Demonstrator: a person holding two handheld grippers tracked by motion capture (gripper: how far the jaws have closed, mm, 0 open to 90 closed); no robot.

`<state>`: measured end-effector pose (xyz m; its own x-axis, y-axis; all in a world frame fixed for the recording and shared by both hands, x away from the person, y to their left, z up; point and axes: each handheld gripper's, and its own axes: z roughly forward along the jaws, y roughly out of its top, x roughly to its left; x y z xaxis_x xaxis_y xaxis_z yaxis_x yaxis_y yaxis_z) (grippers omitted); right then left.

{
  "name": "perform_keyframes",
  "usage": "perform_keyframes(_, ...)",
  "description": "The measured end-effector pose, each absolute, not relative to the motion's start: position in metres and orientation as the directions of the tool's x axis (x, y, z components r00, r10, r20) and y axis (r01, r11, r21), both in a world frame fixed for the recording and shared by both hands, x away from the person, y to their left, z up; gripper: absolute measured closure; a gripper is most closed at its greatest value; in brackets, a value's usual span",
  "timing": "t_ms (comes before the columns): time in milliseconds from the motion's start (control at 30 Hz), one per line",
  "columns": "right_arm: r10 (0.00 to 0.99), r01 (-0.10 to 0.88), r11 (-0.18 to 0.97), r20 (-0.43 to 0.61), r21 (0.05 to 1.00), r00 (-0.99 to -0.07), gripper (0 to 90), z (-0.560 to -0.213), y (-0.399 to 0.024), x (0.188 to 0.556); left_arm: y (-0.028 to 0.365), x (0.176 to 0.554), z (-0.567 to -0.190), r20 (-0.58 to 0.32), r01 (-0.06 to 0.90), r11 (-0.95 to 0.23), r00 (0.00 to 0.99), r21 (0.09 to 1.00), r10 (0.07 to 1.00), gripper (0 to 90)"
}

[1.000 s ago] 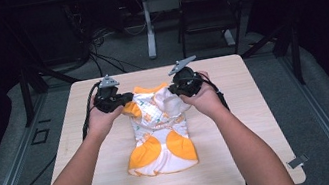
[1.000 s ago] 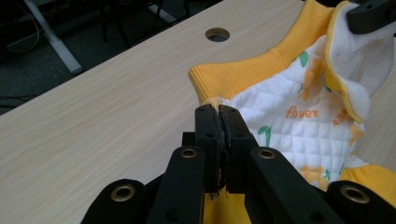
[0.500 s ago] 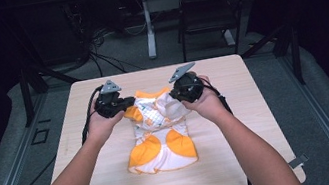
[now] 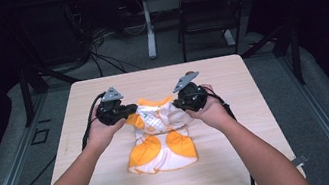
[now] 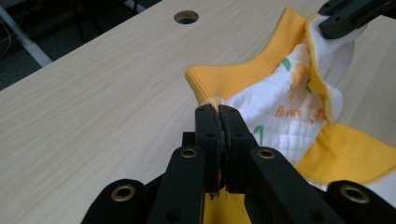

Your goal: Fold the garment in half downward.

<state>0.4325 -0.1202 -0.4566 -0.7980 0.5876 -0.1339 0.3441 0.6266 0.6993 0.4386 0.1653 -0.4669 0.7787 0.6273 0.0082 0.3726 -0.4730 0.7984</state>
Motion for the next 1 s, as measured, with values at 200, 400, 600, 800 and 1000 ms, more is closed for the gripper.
perform_keyframes(200,0.570,0.335,0.644,-0.139,0.688,-0.810,86.8,-0.462,-0.119,0.426,0.165,0.432,-0.472,0.011,0.373,-0.490,0.787,0.788,0.617,87.6)
perform_keyframes(400,0.552,0.326,0.653,-0.134,0.684,-0.823,86.8,-0.466,-0.116,0.421,0.167,0.429,-0.476,0.005,0.377,-0.493,0.791,0.784,0.612,87.6)
perform_keyframes(600,0.535,0.318,0.663,-0.132,0.678,-0.834,86.8,-0.467,-0.115,0.414,0.170,0.425,-0.479,-0.002,0.380,-0.496,0.795,0.781,0.606,87.6)
perform_keyframes(800,0.525,0.310,0.669,-0.133,0.676,-0.841,86.7,-0.466,-0.114,0.410,0.172,0.419,-0.482,-0.005,0.378,-0.501,0.802,0.778,0.597,87.5)
perform_keyframes(1000,0.520,0.313,0.672,-0.126,0.672,-0.845,86.7,-0.468,-0.115,0.404,0.172,0.412,-0.485,0.004,0.370,-0.523,0.814,0.768,0.581,87.4)
